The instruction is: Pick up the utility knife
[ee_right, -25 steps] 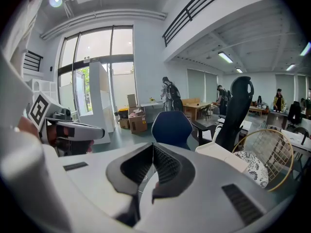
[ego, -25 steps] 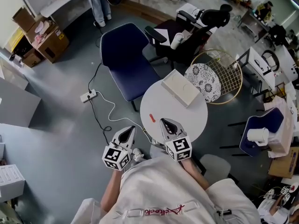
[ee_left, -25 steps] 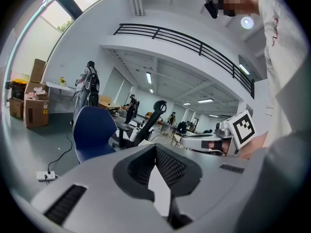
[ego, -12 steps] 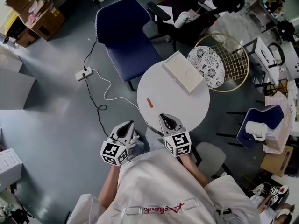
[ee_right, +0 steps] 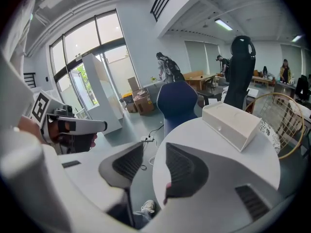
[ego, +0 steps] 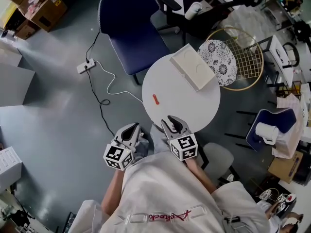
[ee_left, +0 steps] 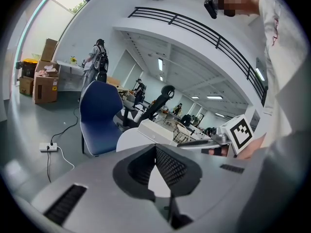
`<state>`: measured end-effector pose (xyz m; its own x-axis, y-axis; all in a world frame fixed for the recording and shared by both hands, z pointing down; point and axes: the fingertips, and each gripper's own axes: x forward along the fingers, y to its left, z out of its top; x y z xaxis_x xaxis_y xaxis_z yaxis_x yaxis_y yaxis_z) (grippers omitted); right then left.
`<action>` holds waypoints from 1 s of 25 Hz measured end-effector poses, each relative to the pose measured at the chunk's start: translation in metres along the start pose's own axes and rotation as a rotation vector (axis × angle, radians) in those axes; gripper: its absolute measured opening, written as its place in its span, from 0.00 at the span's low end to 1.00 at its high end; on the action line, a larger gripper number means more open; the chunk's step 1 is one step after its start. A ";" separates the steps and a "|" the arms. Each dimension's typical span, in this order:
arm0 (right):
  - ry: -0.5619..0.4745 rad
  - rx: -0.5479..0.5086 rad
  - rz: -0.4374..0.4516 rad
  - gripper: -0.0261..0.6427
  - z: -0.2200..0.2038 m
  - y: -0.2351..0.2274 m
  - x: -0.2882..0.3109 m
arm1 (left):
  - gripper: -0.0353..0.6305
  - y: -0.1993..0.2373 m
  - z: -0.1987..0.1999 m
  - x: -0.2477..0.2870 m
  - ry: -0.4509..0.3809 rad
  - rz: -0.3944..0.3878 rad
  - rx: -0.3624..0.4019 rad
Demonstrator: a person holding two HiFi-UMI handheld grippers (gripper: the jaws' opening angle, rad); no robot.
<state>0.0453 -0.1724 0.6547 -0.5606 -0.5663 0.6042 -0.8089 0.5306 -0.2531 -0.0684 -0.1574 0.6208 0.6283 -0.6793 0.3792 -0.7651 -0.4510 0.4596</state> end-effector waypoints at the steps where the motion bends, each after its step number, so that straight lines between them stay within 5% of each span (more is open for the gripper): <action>1: 0.012 0.000 0.005 0.28 -0.002 0.000 0.001 | 0.07 0.000 0.001 0.001 -0.002 -0.002 0.000; 11: 0.076 -0.007 -0.015 0.29 -0.021 -0.009 0.012 | 0.07 -0.003 0.004 0.000 -0.016 -0.002 -0.002; 25: 0.328 -0.024 -0.068 0.29 -0.069 -0.058 0.133 | 0.07 0.012 -0.007 -0.033 -0.014 0.088 -0.039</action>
<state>0.0300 -0.2350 0.8024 -0.4155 -0.3694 0.8312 -0.8357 0.5158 -0.1885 -0.0970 -0.1362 0.6199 0.5566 -0.7235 0.4083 -0.8110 -0.3666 0.4560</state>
